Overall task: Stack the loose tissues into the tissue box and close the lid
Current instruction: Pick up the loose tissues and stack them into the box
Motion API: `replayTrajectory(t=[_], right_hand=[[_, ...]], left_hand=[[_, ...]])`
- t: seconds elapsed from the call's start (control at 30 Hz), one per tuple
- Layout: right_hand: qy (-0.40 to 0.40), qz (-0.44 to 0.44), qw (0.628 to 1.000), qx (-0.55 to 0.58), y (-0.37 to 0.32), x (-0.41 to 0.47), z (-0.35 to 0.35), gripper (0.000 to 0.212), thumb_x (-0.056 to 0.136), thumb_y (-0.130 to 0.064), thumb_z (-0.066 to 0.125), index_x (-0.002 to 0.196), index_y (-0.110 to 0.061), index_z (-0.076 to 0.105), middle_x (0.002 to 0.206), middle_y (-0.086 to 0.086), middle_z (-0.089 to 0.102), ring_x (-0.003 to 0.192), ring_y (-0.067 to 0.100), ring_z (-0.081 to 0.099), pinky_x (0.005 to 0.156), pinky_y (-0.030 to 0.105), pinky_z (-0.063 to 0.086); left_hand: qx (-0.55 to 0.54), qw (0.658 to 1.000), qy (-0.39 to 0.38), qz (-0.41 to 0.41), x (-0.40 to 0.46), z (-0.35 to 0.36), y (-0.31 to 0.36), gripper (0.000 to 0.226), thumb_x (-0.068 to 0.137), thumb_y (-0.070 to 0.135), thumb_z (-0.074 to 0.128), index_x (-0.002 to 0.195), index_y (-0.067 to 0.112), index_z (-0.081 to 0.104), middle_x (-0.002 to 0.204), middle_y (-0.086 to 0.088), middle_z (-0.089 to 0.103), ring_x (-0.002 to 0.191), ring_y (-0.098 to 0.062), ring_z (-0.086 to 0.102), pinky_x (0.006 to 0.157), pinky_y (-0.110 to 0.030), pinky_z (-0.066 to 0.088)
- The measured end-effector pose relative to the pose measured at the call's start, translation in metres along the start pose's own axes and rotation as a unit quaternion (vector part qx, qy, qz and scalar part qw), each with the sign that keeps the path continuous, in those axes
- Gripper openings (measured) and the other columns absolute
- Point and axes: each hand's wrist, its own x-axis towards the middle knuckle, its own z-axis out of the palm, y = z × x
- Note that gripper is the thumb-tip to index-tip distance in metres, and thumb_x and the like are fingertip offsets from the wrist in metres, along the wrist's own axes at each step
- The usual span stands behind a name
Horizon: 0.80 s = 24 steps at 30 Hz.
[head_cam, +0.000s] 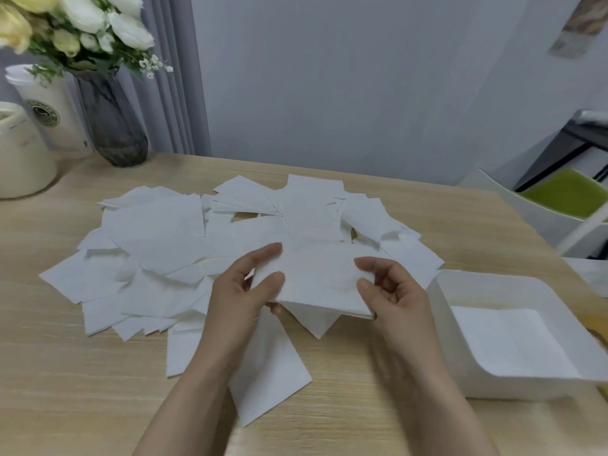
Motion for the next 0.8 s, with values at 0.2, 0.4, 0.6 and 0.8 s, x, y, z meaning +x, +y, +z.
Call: replayTrajectory(t=[0.2,0.4,0.6,0.8], right_hand=[[0.062,-0.036,0.997,-0.004,-0.017,-0.004,-0.034,0.016,0.088,-0.009,0.066,0.092,-0.023,0.072,0.061,-0.018,0.047,0.057,0.005,0.040,0.064,0.024,0.039],[0.101,-0.073,0.988,-0.089,-0.030,-0.007,-0.094,0.018,0.088,-0.010,0.066,0.085,-0.027,0.073,0.070,-0.006,0.050,0.063,0.005,0.045,0.061,0.016,0.040],[0.142,-0.058,0.981,-0.122,-0.019,-0.004,-0.160,0.017,0.087,-0.008,0.066,0.081,-0.023,0.071,0.065,-0.019,0.052,0.066,-0.001,0.048,0.070,0.027,0.039],[0.168,-0.062,0.966,-0.189,-0.003,-0.008,-0.203,0.031,0.089,-0.008,0.062,0.084,-0.037,0.071,0.080,-0.017,0.066,0.081,0.000,0.055,0.080,0.030,0.042]], left_hand=[[-0.043,0.999,0.012,0.001,-0.012,0.043,0.008,0.034,0.087,-0.002,0.066,0.112,0.020,0.070,0.108,0.008,0.072,0.067,-0.009,0.063,0.057,-0.022,0.053],[-0.032,0.998,-0.050,-0.023,-0.020,0.090,0.004,0.030,0.083,0.005,0.074,0.105,0.026,0.075,0.102,0.001,0.073,0.070,-0.013,0.064,0.060,-0.026,0.055],[0.049,0.991,-0.123,-0.012,-0.023,0.141,-0.009,0.020,0.082,0.016,0.076,0.096,0.031,0.077,0.078,0.017,0.068,0.065,-0.001,0.054,0.070,-0.008,0.045],[0.178,0.969,-0.136,0.099,-0.029,0.176,-0.021,0.014,0.084,0.027,0.073,0.088,0.039,0.075,0.086,0.025,0.066,0.094,0.014,0.054,0.102,-0.025,0.032]])
